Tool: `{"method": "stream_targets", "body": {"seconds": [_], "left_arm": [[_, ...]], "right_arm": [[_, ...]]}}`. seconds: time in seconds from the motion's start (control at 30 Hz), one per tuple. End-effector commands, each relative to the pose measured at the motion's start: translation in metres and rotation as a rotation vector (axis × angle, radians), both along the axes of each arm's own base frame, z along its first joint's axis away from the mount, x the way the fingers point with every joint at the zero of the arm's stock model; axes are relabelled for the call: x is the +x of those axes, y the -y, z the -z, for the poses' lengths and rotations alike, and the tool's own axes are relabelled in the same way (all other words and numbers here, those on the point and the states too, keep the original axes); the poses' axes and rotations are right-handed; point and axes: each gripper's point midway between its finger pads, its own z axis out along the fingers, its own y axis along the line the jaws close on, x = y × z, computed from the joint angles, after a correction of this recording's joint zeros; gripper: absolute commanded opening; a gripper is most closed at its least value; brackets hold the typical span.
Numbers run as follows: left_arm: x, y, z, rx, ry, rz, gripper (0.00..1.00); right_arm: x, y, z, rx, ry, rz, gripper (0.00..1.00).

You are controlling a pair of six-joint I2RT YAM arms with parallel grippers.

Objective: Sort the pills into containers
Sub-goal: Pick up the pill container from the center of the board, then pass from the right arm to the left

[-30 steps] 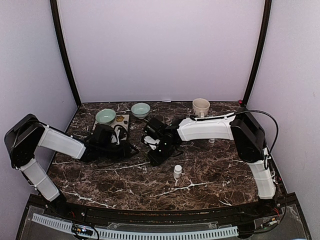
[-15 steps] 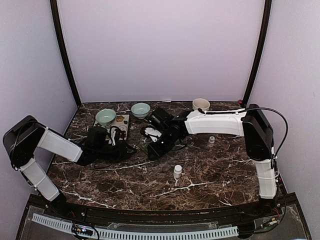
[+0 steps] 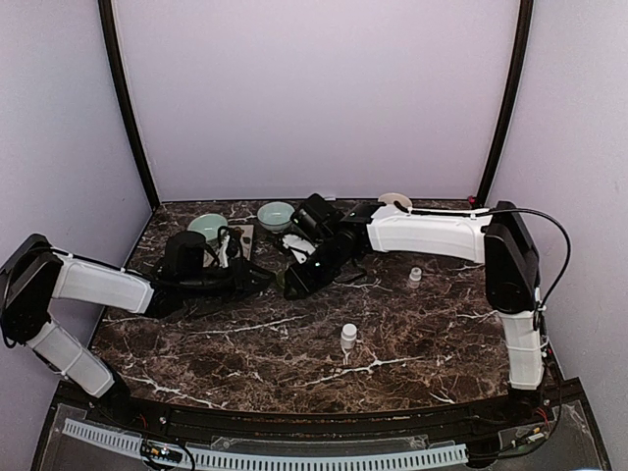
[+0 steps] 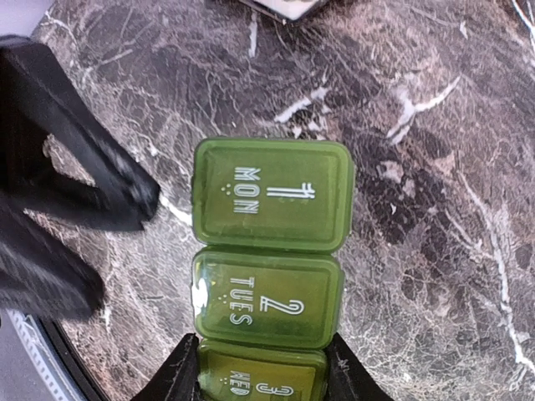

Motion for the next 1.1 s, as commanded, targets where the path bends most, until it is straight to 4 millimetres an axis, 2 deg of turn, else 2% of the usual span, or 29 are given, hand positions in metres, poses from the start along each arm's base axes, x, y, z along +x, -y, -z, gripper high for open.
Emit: {"method": "stream_targets", "body": {"seconds": [0.0, 0.1, 0.6, 0.8, 1.07], "left_arm": [[0.000, 0.006, -0.014, 0.033, 0.035, 0.026, 0.37], [-0.008, 0.016, -0.015, 0.047, 0.032, 0.049, 0.37], [0.002, 0.022, -0.021, 0.064, 0.022, 0.020, 0.38], [0.003, 0.013, -0.017, 0.108, -0.006, -0.038, 0.38], [0.006, 0.004, -0.017, 0.133, -0.020, -0.109, 0.41]], "right_arm": [[0.005, -0.009, -0.012, 0.027, 0.002, 0.010, 0.36], [0.006, -0.010, -0.014, 0.028, 0.005, 0.012, 0.36], [0.005, -0.014, -0.021, 0.023, 0.029, 0.011, 0.35], [0.011, -0.015, -0.025, 0.022, 0.042, 0.047, 0.34], [0.009, -0.024, -0.032, 0.035, 0.048, 0.040, 0.33]]}}
